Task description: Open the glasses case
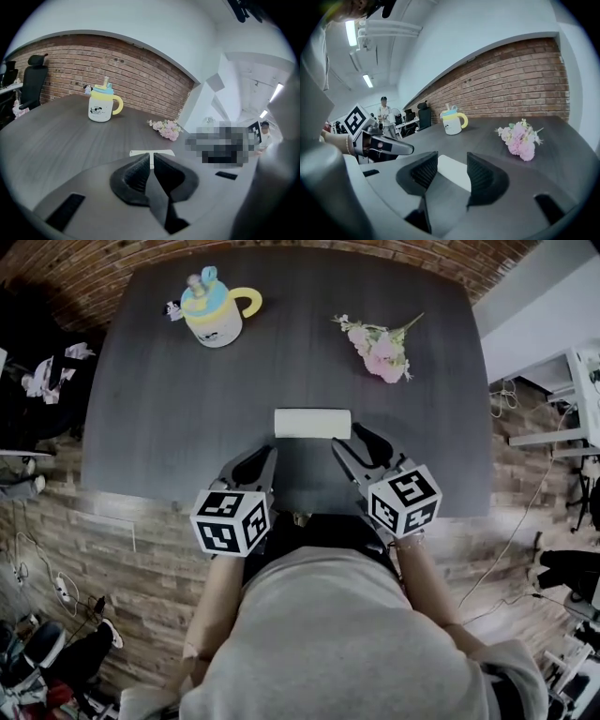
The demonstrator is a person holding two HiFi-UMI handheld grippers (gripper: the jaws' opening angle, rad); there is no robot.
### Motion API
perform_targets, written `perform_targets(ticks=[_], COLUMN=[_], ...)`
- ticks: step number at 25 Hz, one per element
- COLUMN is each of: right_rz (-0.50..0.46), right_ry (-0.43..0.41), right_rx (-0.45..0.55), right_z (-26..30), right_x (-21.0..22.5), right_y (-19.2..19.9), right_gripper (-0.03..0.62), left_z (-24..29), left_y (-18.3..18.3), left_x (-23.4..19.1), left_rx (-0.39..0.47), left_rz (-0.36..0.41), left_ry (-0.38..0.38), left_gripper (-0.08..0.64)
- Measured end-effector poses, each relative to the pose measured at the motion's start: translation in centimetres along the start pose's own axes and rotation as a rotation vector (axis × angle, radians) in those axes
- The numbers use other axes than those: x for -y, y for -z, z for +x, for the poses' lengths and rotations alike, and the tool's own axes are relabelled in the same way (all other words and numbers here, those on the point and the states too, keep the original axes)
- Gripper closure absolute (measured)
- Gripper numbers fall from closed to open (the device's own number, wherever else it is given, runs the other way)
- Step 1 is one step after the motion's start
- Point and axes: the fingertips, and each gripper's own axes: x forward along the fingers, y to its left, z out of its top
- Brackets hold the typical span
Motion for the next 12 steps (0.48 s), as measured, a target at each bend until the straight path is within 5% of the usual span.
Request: perform_targets(ticks=[4, 12], right_rz=[-0.039, -0.264], right_ry=[0.004, 0.006], right_rx=[-0.033, -0.154], right_z=[0.2, 1.4], right_x=[1.2, 1.7], right_y=[0.4, 2.2], right_gripper=[0.405, 0.395], left_z=[0.6, 1.3], left_y=[0.2, 1.3], left_x=[0.2, 0.1], left_rx=[-0.008, -0.045], left_rz=[-0.008, -0.029], left_ry=[-0.008, -0.012], left_gripper=[0.52, 0.52])
